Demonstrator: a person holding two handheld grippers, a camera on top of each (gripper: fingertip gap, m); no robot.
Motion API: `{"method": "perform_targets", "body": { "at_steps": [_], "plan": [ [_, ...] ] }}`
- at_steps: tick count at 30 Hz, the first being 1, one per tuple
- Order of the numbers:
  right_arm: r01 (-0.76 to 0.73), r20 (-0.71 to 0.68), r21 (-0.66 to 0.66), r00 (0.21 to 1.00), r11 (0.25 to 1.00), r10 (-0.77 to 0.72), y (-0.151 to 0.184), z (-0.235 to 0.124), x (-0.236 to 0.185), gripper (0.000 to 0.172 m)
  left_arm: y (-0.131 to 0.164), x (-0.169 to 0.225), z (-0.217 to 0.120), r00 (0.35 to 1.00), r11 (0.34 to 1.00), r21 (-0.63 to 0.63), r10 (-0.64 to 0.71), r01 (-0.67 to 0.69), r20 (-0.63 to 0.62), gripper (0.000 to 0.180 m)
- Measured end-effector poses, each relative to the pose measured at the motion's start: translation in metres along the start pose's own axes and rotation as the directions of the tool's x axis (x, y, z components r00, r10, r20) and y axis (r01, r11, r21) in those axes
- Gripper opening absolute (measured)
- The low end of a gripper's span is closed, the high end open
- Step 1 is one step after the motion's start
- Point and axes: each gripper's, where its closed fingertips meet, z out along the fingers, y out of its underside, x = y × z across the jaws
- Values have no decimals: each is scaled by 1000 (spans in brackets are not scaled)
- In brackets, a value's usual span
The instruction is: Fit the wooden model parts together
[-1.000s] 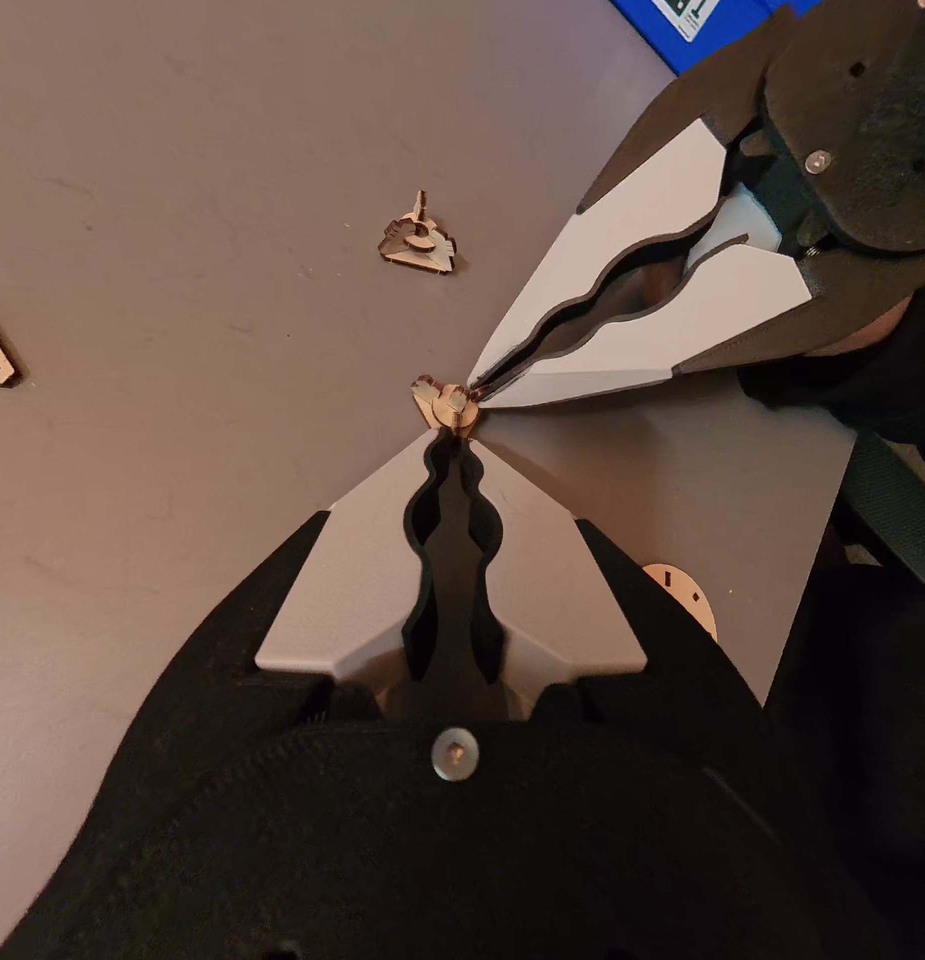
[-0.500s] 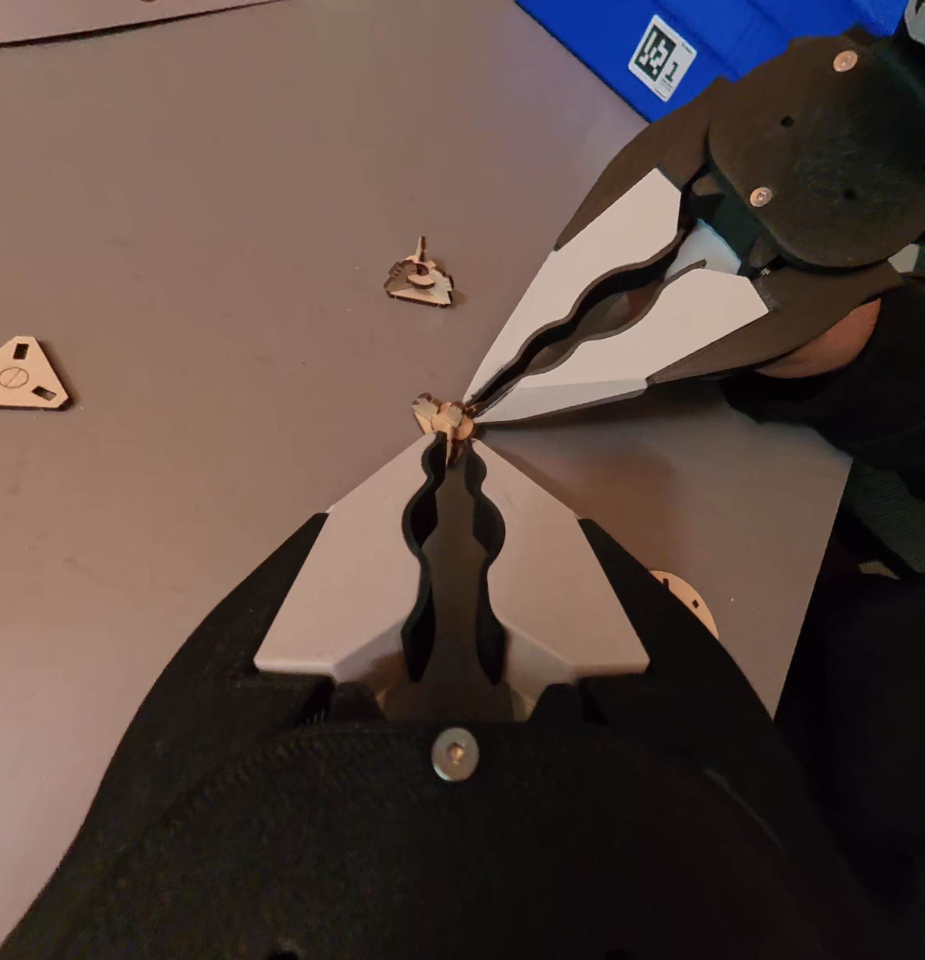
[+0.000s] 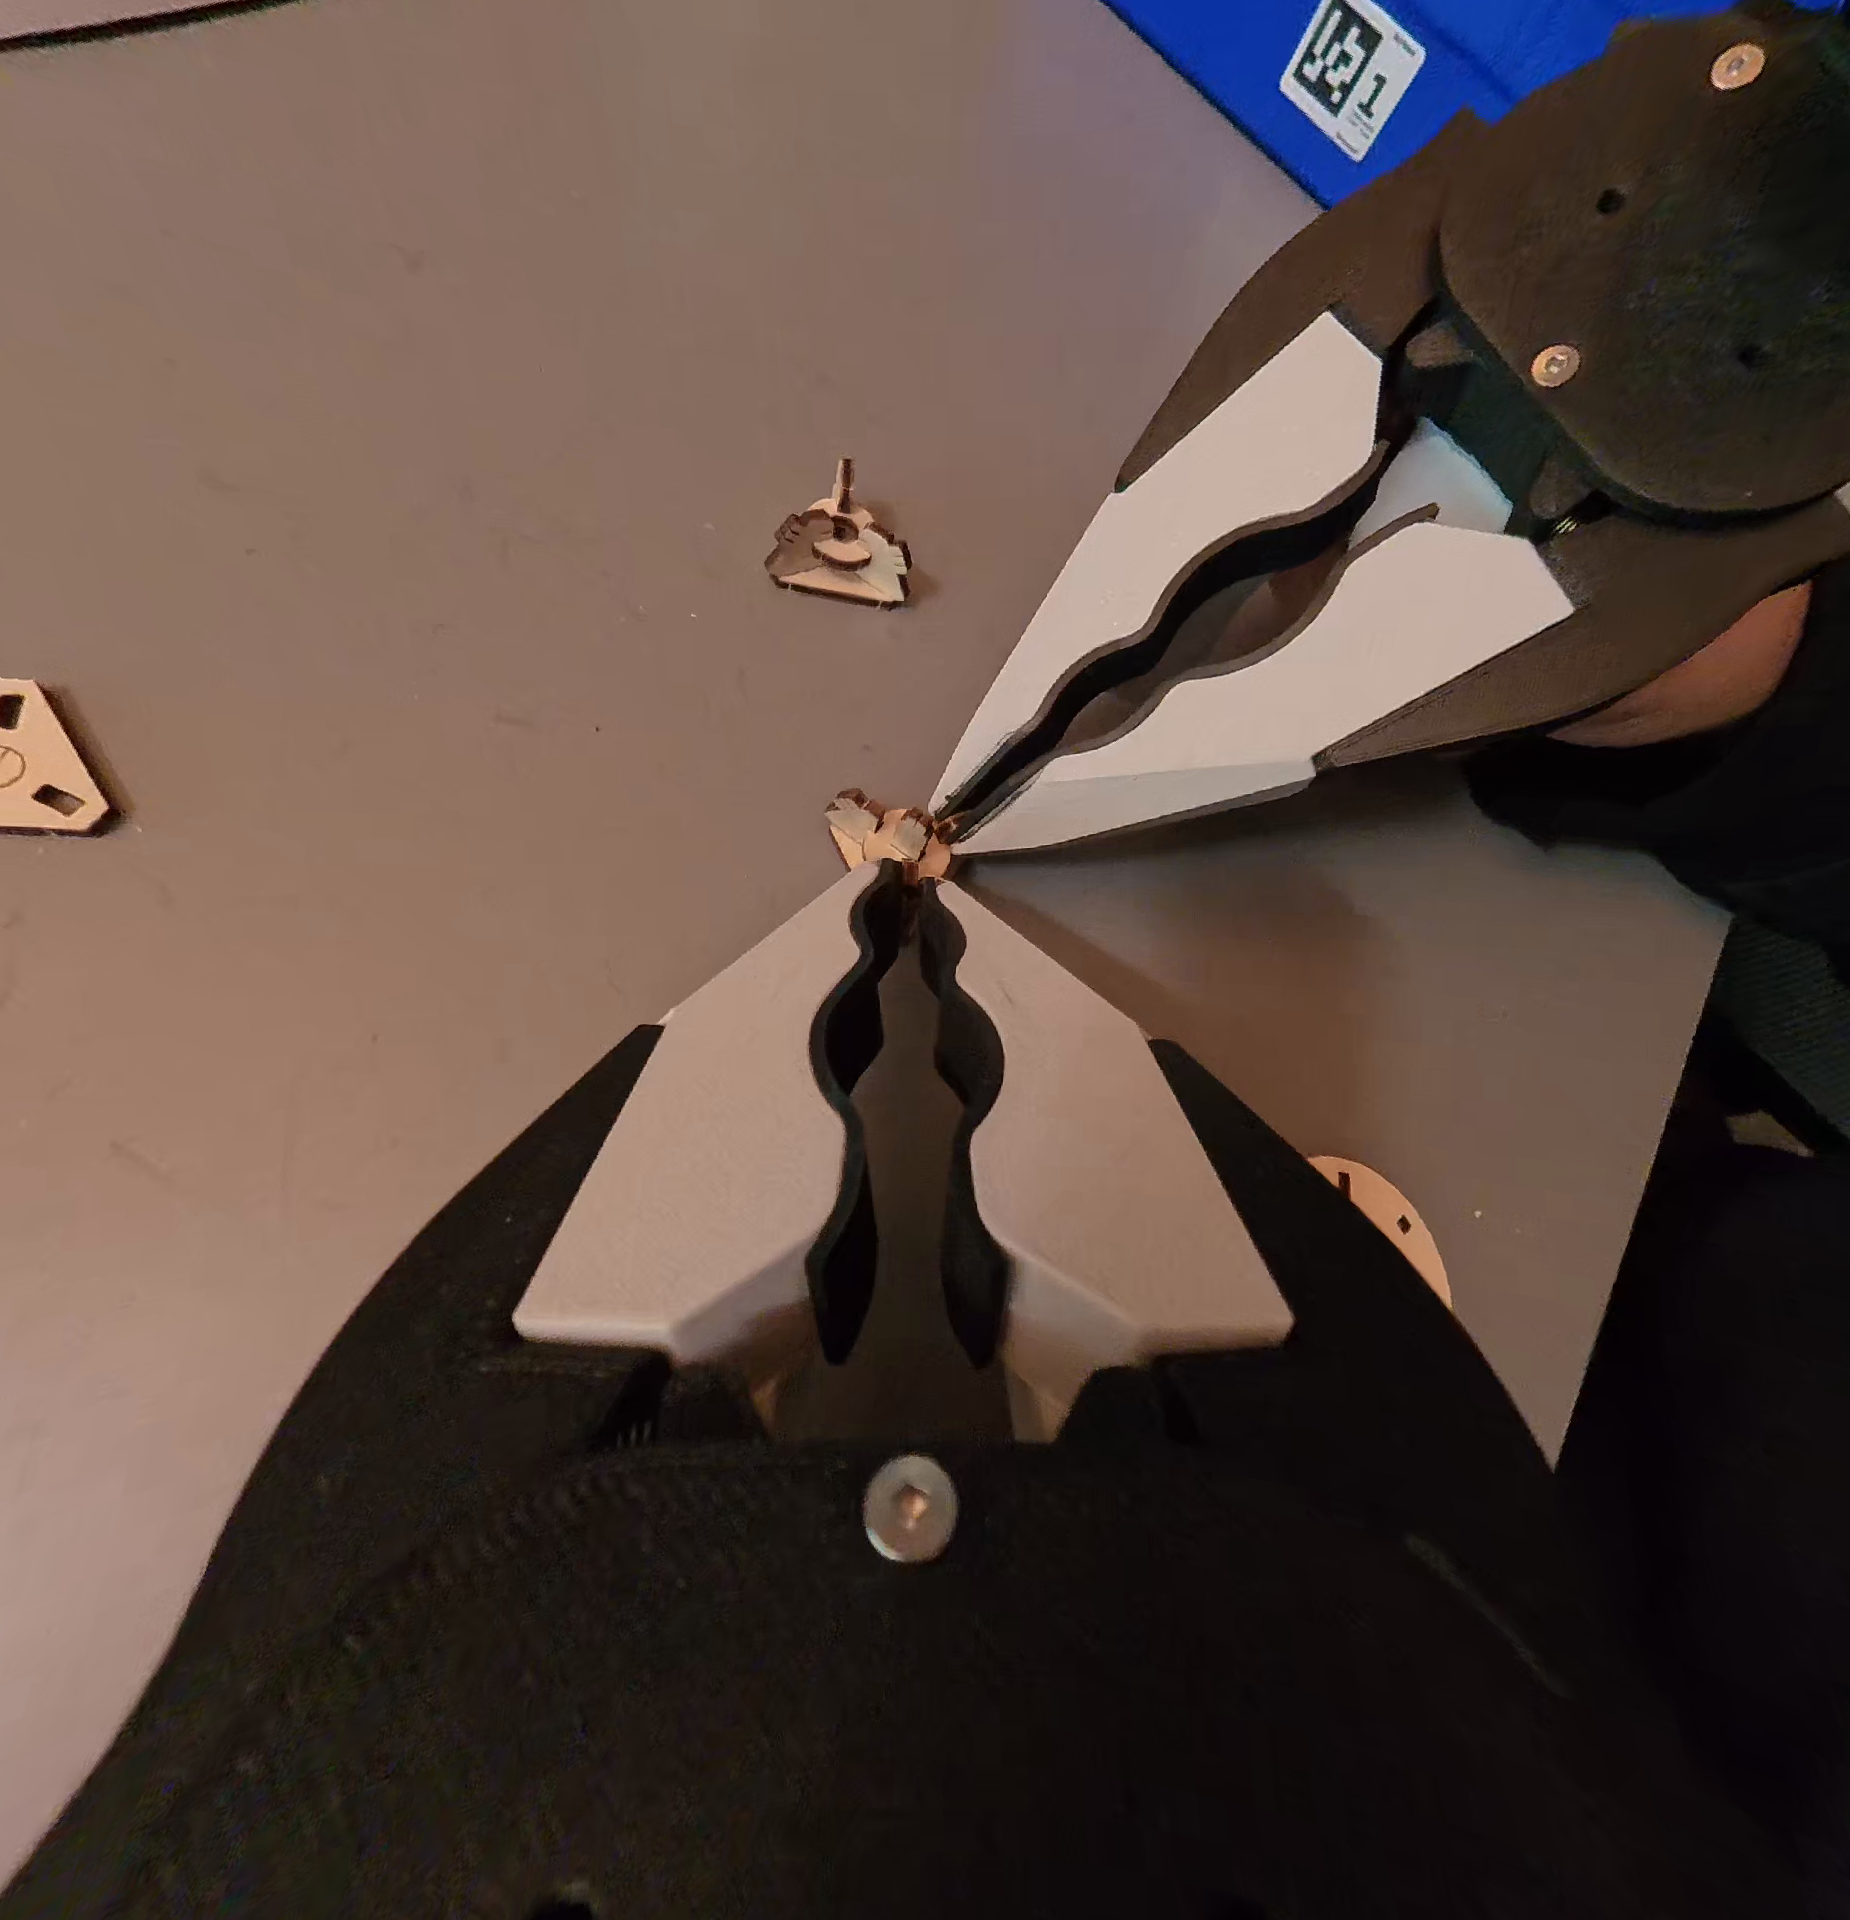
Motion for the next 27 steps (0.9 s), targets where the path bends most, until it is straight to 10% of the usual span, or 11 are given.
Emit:
{"method": "perform_targets", "body": {
  "at_steps": [16, 27],
  "plan": [
    [300, 46, 107, 951, 948, -306, -10, -9, -6, 31, 1, 4, 0, 999, 1000, -5, -15, 15, -50, 1],
    [247, 230, 81, 938, 966, -259, -4, -7, -13, 36, 1, 8, 1, 997, 1000, -13, -11, 10, -81, 2]
  ]
}}
